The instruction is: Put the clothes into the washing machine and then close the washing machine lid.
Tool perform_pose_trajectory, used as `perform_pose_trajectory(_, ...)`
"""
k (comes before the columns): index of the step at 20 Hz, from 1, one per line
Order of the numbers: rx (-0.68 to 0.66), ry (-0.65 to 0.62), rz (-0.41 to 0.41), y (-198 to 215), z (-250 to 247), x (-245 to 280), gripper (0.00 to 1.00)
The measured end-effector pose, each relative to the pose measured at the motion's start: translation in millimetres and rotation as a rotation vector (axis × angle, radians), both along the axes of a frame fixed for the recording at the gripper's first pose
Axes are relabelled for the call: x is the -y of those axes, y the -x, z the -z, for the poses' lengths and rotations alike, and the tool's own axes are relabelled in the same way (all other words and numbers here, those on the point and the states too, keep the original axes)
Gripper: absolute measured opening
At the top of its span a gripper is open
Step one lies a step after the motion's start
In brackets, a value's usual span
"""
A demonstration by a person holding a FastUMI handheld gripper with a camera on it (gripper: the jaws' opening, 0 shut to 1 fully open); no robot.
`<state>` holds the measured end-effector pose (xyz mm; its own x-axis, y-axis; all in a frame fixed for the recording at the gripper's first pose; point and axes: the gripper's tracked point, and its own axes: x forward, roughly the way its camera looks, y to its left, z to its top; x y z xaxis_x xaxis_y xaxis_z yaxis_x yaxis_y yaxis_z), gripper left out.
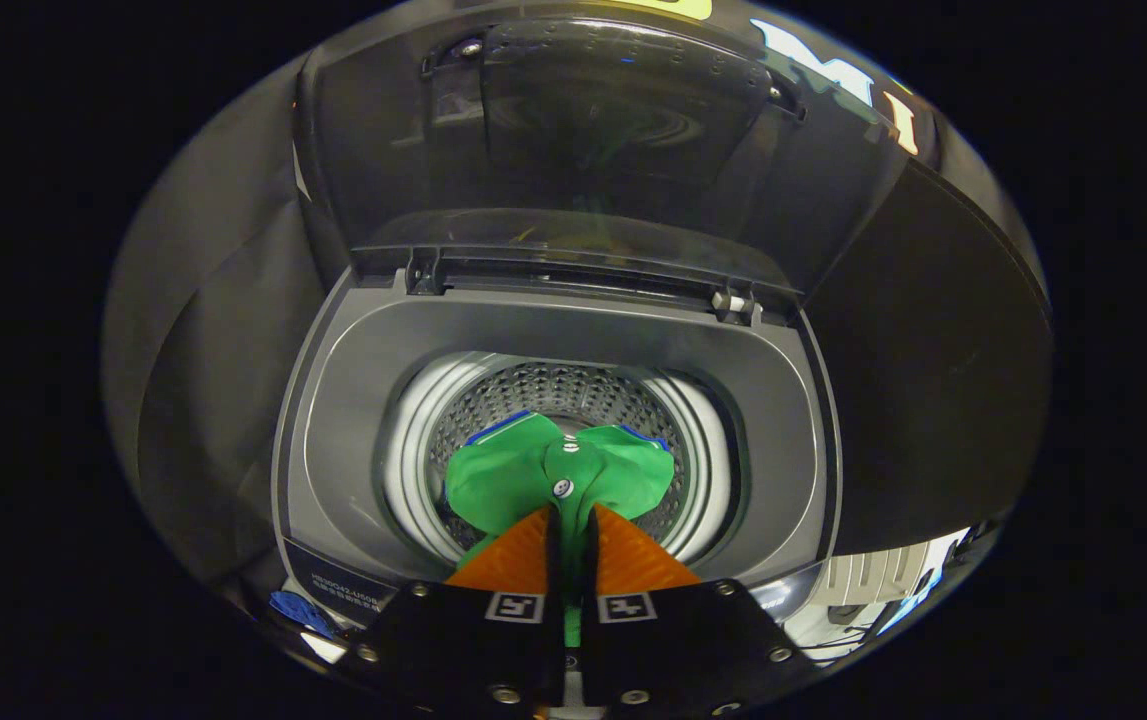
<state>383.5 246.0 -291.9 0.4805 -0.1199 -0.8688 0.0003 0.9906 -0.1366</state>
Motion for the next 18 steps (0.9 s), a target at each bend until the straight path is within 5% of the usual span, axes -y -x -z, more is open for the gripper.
perform_pose_trajectory(4,-0.034,-0.01,-0.052,11.9,16.6,-7.3,0.98)
perform_pose_trajectory(10,-0.068,0.073,-0.122,21.7,25.0,-7.9,0.97)
perform_pose_trajectory(18,0.076,0.026,-0.014,-11.9,-33.6,-7.6,0.96)
